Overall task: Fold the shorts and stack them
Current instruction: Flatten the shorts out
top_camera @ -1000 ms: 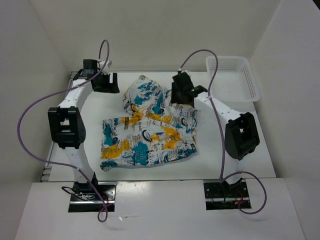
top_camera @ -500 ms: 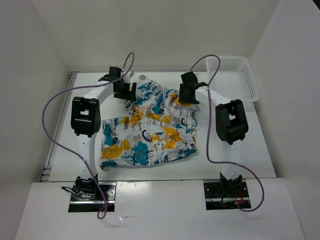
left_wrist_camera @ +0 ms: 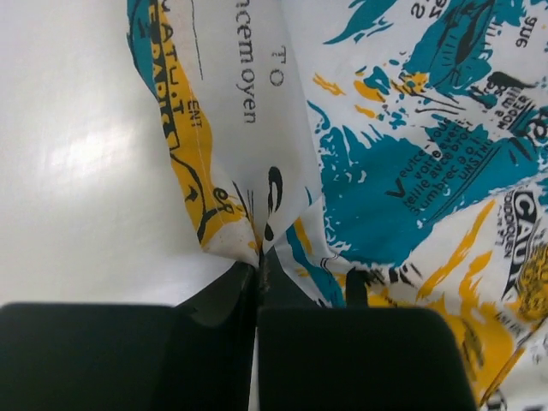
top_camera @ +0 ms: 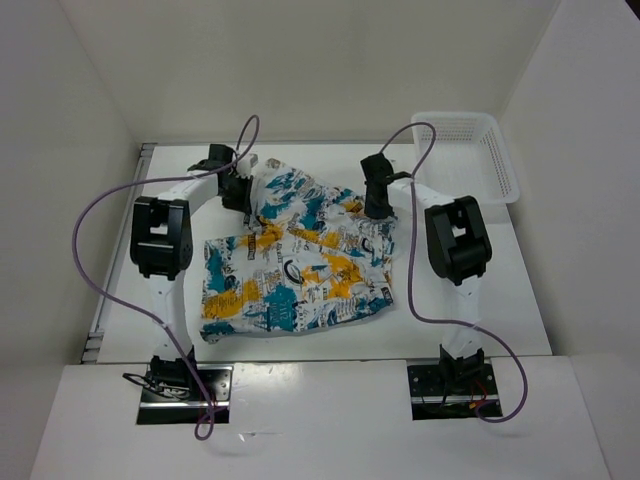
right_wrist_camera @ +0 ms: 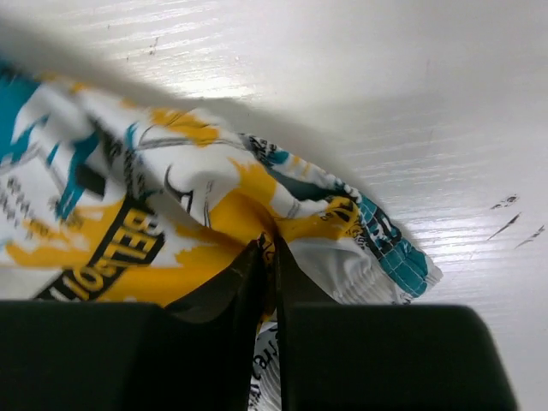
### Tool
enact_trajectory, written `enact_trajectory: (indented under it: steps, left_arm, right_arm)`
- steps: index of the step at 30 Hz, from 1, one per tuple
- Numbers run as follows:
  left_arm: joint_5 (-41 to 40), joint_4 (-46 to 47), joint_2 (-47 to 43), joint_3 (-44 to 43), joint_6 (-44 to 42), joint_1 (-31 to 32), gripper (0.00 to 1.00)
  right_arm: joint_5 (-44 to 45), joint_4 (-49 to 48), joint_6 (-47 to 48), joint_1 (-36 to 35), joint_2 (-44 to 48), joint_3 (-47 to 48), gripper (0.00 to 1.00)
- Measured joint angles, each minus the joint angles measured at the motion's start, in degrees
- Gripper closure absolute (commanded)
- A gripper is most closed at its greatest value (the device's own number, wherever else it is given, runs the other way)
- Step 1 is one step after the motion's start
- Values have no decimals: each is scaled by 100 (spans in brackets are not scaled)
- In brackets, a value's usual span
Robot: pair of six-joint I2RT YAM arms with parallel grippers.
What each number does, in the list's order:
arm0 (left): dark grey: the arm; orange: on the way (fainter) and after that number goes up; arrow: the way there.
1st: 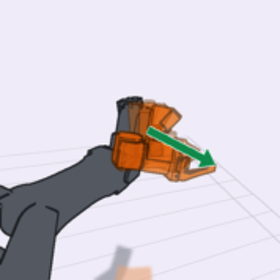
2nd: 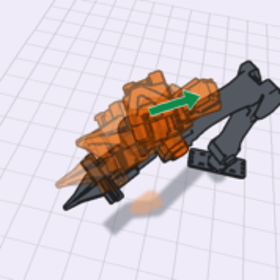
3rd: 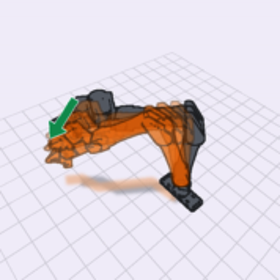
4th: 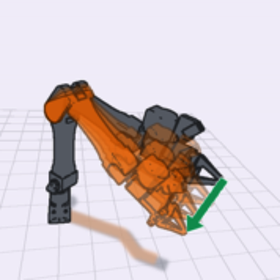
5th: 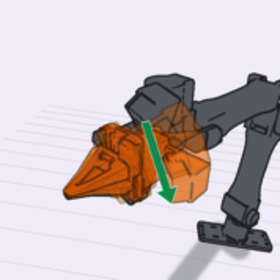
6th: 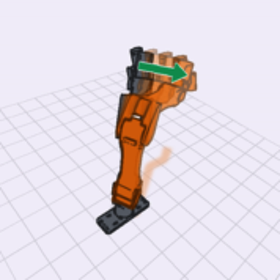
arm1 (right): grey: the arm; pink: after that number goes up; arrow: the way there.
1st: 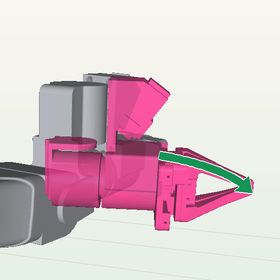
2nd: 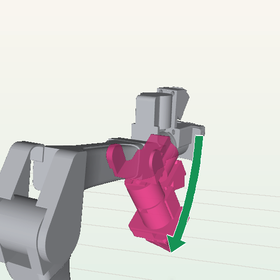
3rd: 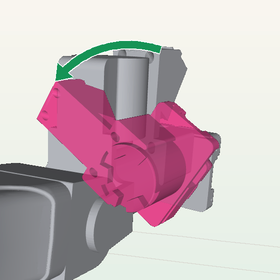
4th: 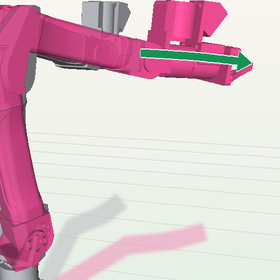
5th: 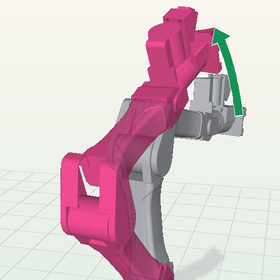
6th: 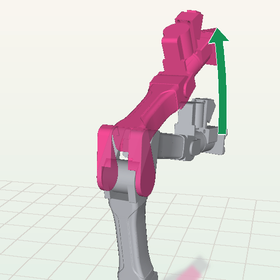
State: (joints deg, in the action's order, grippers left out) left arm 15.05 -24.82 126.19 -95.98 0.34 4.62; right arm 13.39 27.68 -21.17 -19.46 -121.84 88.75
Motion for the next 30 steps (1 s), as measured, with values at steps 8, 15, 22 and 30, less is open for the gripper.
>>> enact_trajectory:
  steps: [8, 15, 22, 30]
  left_arm:
    - [-542, -922, -1556, 927, -17, -177, 24]
    - [-551, -977, -1401, 490, -22, -197, 13]
    - [-203, -601, 216, -2159, -13, -197, 9]
    - [-39, -525, 1692, -3237, -11, -160, 3]
  right_arm:
    - [33, -114, 387, -417, 223, -304, 32]
    - [42, -122, 586, -730, 831, -498, 32]
    - [111, -168, 562, -264, 1259, -505, 33]
    - [-37, -192, 540, 105, 1263, -977, 33]
